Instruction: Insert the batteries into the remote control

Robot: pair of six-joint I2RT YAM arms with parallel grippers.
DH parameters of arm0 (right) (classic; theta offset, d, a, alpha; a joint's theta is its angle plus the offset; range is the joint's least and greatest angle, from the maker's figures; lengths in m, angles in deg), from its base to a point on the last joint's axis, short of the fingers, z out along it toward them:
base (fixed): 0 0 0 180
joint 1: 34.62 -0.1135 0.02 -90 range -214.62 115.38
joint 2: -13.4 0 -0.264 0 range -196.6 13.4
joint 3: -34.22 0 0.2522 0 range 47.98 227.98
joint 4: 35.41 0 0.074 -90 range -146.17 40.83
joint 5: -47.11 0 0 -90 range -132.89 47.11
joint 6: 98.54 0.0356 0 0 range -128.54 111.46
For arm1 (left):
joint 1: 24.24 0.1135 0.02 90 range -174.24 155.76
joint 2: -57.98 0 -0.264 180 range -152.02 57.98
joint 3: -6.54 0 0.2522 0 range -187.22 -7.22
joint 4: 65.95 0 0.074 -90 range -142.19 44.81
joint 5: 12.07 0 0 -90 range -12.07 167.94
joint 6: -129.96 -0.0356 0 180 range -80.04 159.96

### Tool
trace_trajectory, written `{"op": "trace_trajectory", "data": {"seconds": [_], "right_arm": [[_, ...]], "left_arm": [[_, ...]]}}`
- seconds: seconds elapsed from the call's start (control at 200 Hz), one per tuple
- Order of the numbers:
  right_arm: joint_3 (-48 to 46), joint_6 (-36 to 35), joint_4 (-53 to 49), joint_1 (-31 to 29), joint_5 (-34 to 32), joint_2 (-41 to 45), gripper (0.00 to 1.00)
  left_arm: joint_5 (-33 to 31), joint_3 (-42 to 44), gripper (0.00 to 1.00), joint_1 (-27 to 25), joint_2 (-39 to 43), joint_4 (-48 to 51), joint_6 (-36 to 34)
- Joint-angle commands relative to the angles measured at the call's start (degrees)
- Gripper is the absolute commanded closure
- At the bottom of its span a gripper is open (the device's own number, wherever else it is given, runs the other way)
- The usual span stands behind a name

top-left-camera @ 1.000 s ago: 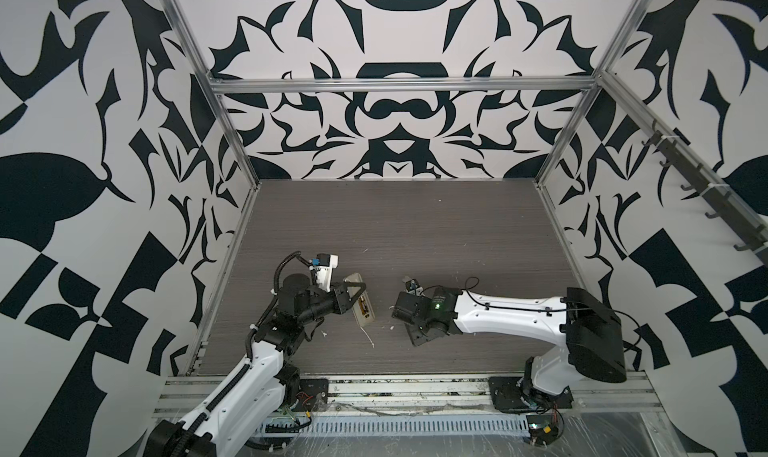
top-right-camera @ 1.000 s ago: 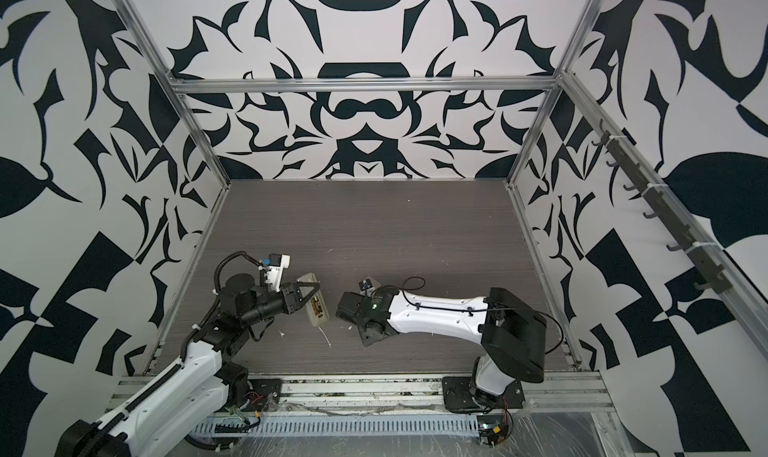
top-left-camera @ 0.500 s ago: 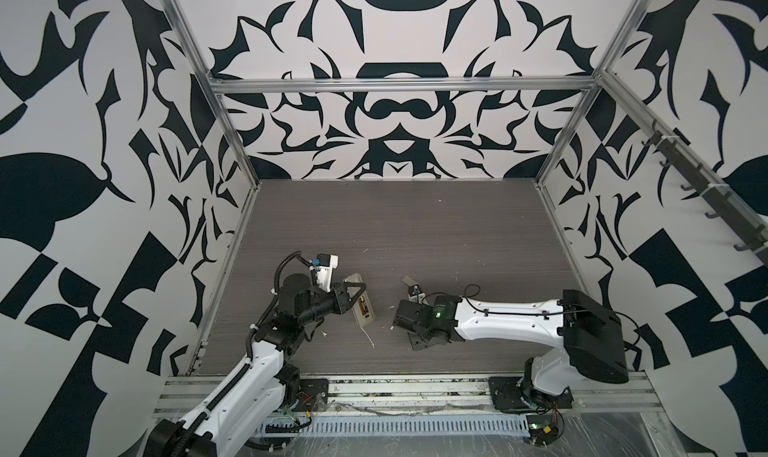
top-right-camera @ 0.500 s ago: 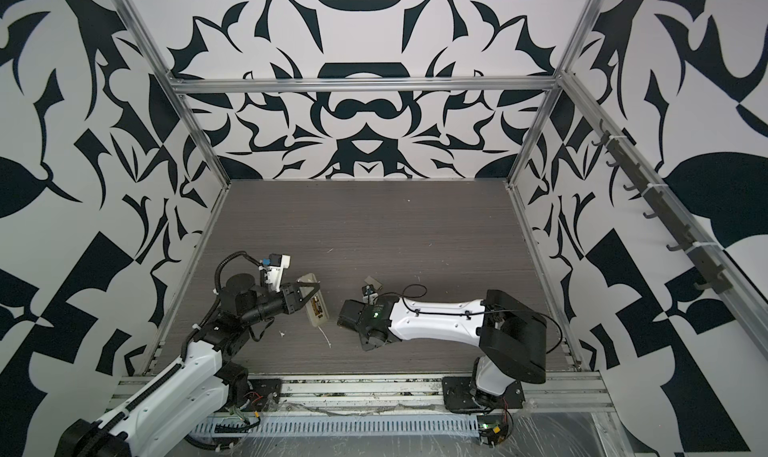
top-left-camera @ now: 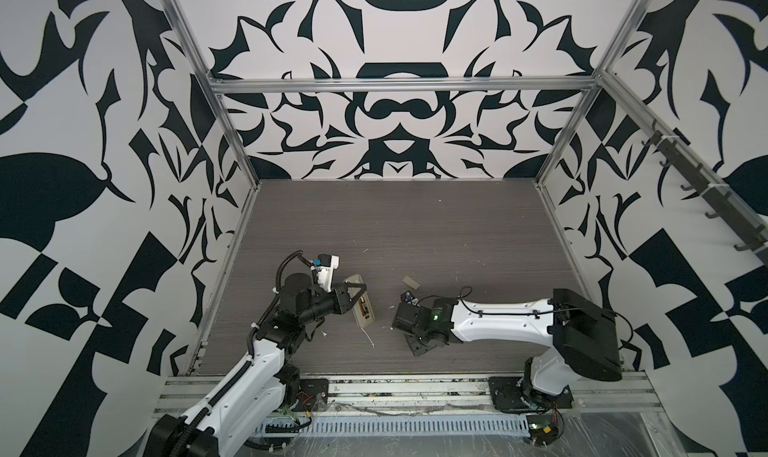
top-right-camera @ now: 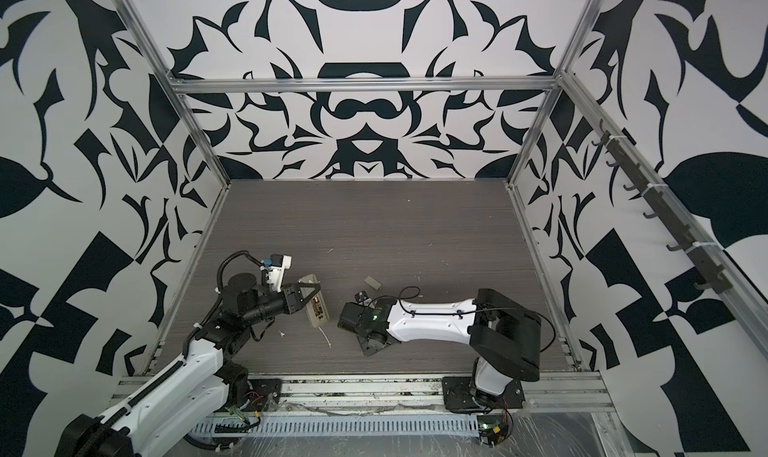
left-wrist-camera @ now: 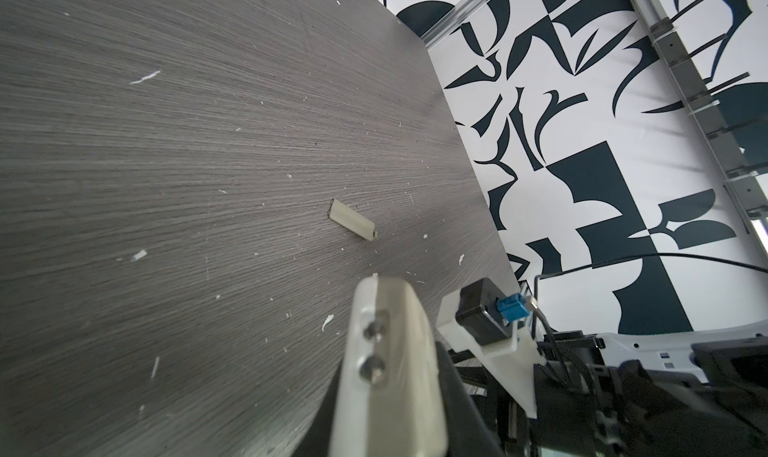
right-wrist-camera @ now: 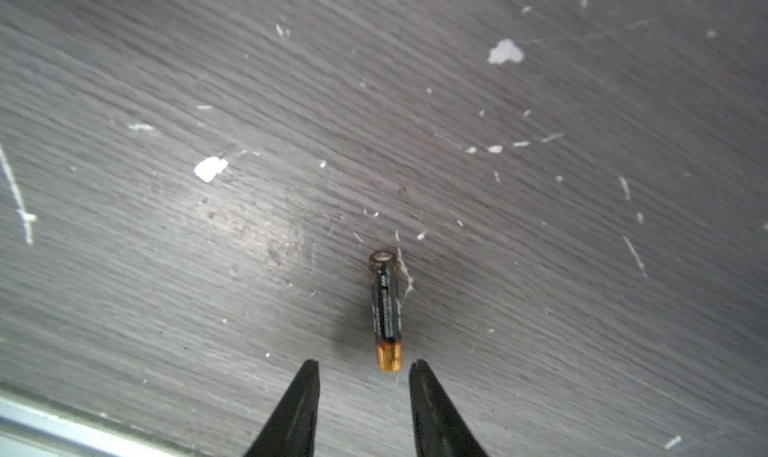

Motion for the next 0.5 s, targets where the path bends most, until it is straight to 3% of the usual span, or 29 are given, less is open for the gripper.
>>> {"op": "trace_trajectory", "data": {"seconds": [0.0,0.495], "right_arm": [[-0.6,-2.3,1.1,0.2,0.5,-0.1,0.63],[-2.5,-3.9,4.0,1.2,1.9,-0.8,0.75]], "left_arm": [[0.6,0.1,1.00,-0.1,0.3,-1.2,-0.1],[0.5,-0.1,1.00,-0.1,-0.5,-1.4,-0.2]]}}
